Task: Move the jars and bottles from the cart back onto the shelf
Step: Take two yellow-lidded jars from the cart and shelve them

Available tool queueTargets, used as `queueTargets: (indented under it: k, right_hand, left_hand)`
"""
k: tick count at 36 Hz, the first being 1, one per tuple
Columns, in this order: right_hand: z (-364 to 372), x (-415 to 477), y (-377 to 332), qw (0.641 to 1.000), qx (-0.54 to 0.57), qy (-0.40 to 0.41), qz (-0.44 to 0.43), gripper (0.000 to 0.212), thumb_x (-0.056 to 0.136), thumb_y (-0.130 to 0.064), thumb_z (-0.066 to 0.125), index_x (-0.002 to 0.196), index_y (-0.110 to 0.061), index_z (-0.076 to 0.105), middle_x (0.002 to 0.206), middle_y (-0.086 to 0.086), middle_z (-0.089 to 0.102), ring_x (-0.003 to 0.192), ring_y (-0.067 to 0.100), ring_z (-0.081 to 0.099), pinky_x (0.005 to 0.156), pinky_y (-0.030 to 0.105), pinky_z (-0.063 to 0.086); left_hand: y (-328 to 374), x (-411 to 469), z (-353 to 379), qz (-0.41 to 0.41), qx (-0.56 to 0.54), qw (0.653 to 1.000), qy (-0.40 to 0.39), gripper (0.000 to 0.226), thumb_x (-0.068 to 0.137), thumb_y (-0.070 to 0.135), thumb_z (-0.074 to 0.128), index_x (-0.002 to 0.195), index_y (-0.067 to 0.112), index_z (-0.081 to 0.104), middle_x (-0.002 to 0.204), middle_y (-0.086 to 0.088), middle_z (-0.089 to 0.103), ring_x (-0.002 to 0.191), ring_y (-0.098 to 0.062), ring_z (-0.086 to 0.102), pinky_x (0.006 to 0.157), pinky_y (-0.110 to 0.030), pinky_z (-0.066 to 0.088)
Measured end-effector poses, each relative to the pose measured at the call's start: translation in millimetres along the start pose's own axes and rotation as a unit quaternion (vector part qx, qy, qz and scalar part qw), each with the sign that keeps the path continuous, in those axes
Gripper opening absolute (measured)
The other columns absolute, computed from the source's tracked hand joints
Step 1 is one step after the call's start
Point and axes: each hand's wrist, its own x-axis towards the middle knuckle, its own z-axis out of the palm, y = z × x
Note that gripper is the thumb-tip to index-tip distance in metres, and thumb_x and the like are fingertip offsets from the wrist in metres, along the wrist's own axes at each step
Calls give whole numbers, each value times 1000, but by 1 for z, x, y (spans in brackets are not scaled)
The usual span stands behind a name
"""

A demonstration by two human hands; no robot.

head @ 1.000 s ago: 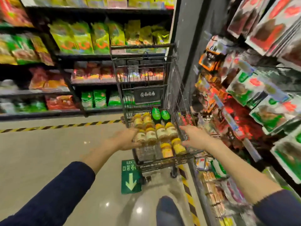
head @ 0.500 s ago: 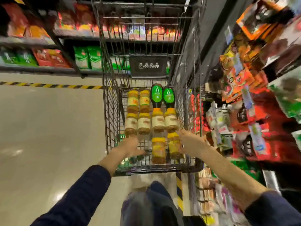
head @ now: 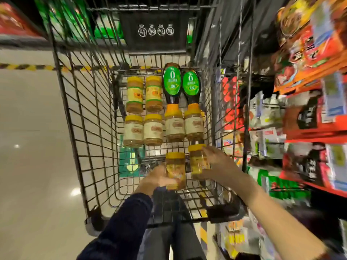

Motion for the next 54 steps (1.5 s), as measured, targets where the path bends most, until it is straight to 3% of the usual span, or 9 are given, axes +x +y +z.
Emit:
queueTargets:
  k: [8,11,14,22,32,40,43,47,54]
  right_hand:
    - [8,17,8,999,23,25,-15,70,85,-19,60,144,-11,24,144,11,34,130,29,38,102,31,35]
    - [8,20,7,999,29,30,-20,68,86,-19,58,144,-8,23,142,11,36,128,28,40,101,30,36]
    - [8,21,6,998,56,34,-20,69,86,-17,57,145,-9,22,142,11,36,129,27,39,99,28,35]
    - [16,26,6,988,152,21,16,66,81,-12,61,141,-12,32,133,11,43,123,29,44,100,34,41]
    - [66,71,21,980,134,21,144,24,85,-16,60,107,-10,54,103,11,62,97,29,61,82,34,51]
    - [73,77,12,972,118,46,199,19,91,-8,51,108,-2,53,91,12,56,95,29,62,80,35,51]
    - [78,77,12,970,133,75,191,27,87,-14,60,110,-5,50,94,8,57,95,26,61,84,36,52]
    - [84,76,14,968,170,59,176,65,71,-28,78,123,-10,42,108,9,59,104,27,57,95,43,47]
    - [96,87,17,943,263,-33,204,84,64,-37,82,130,-9,38,120,9,55,116,30,53,98,38,44]
  left_hand:
    - [-4,20,20,-3,-105,994,-19,71,70,15,80,130,3,44,130,-14,54,122,-29,52,97,-24,40]
    - [-8,26,22,17,-142,989,-45,53,65,9,82,109,22,55,122,-14,59,118,-30,55,106,-45,40]
    - [-32,50,32,42,-155,984,-71,56,53,27,88,98,37,55,113,-7,65,111,-27,60,101,-51,43]
    - [-13,12,-1,58,-176,978,-92,38,73,10,76,105,24,61,104,-1,67,98,-14,64,82,-21,51]
    - [-7,-48,-62,75,-220,970,-64,76,54,35,88,121,21,54,112,2,68,107,-10,61,87,-23,48]
    - [-2,-87,-89,119,-216,968,-37,73,51,39,85,117,24,58,111,4,70,107,-10,63,96,-31,47]
    - [-5,-92,-92,131,-220,966,-35,77,47,45,83,117,24,59,111,3,70,107,-11,63,99,-37,46]
    - [-10,-94,-93,130,-224,965,-27,88,42,52,85,120,23,57,113,1,69,109,-14,63,101,-42,45]
    - [-14,-97,-94,139,-238,961,-16,77,47,44,81,118,22,59,111,4,70,104,-7,64,91,-29,49]
